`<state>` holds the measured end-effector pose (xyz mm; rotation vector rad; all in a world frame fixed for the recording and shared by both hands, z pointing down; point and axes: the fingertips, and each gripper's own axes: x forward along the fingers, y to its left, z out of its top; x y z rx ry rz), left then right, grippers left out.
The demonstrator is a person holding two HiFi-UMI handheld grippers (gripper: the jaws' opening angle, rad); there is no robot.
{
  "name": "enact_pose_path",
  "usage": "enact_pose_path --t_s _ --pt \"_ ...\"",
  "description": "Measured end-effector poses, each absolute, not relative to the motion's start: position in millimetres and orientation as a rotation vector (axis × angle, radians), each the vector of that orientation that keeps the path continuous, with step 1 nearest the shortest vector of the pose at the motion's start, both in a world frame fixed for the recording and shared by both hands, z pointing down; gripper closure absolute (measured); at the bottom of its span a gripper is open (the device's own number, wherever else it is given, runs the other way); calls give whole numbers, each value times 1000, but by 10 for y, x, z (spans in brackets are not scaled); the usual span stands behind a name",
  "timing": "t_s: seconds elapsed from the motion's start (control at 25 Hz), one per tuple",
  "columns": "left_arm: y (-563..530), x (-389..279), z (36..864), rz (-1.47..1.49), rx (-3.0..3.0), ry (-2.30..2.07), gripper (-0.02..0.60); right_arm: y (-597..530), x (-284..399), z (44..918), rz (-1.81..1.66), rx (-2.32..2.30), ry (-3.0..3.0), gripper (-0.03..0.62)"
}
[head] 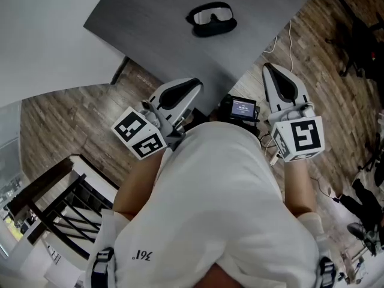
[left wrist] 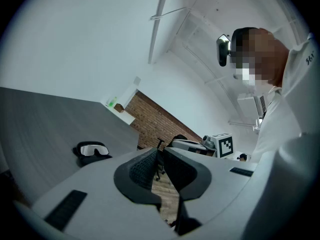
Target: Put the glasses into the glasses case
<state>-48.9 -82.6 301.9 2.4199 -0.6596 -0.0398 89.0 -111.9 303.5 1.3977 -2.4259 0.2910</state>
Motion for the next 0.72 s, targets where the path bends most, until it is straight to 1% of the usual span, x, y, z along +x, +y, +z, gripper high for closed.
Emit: enact_pose_path --t_s 0.72 --pt "-821 -549 3034 -49 2416 -665 537 -1089 763 2984 271 1359 -2431 585"
